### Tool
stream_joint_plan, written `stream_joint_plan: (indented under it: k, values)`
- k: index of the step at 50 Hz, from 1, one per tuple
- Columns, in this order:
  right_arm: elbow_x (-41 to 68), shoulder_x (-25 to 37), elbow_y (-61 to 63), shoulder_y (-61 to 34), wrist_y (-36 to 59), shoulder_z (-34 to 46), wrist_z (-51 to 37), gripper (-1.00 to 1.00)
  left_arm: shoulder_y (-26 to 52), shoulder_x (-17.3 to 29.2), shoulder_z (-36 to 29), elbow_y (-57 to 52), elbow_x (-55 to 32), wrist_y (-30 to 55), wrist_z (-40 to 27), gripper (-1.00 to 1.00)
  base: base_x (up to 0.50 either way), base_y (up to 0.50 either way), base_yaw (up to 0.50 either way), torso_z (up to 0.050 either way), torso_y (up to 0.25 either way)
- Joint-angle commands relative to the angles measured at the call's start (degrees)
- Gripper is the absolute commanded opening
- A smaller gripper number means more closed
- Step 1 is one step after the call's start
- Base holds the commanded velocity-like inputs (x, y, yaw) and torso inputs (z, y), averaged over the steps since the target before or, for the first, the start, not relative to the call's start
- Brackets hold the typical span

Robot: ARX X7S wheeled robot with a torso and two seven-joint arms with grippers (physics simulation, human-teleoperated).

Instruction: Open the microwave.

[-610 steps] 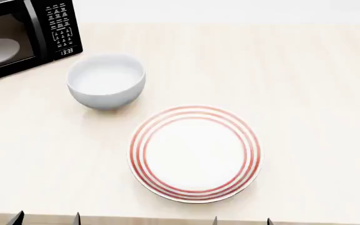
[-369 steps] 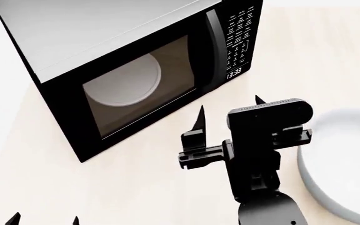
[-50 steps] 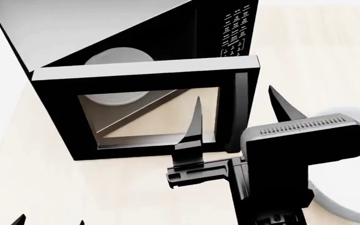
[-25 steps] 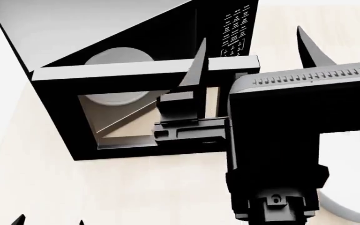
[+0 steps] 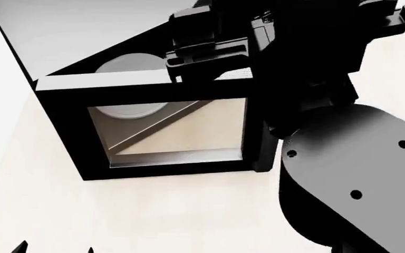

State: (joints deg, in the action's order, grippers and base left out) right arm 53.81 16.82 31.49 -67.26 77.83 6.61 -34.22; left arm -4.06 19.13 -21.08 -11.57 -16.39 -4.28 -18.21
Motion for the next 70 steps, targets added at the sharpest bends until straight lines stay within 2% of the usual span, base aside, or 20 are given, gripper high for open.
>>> stream_joint_plan:
  k: [1,4,12,38,70]
  values:
    - [2.94,-0.98,-15.88,-8.63,4.25,1.69,5.32,1.00,-0.22,0.20,-0.14,-0.33,-0.24,-0.03,-0.16,1.00,0.00,0.00,0.00,0.000,0.000]
    - [2.75,-0.77,-19.15,-11.66,6.62,3.54,5.31,1.00,-0.24,0.27,-0.15,-0.38,-0.35,-0.09,-0.15,1.00,0.00,0.00,0.00,0.000,0.000]
    - [4.00,-3.27,-29.93,-15.83,9.41,1.46,3.90,1.00,-0.30,0.42,-0.23,-0.65,-0.44,-0.06,-0.29,1.00,0.00,0.00,0.00,0.000,0.000]
    - [-0.81,-4.85,-54.14,-25.96,6.50,12.59,8.89,1.00,-0.03,0.83,-0.26,-0.83,-1.24,0.09,-0.47,1.00,0.00,0.00,0.00,0.000,0.000]
    - [-2.61,-5.10,-62.38,-25.85,2.58,18.78,12.32,1.00,-0.02,1.13,-0.63,-0.83,-1.41,-0.22,-0.90,1.00,0.00,0.00,0.00,0.000,0.000]
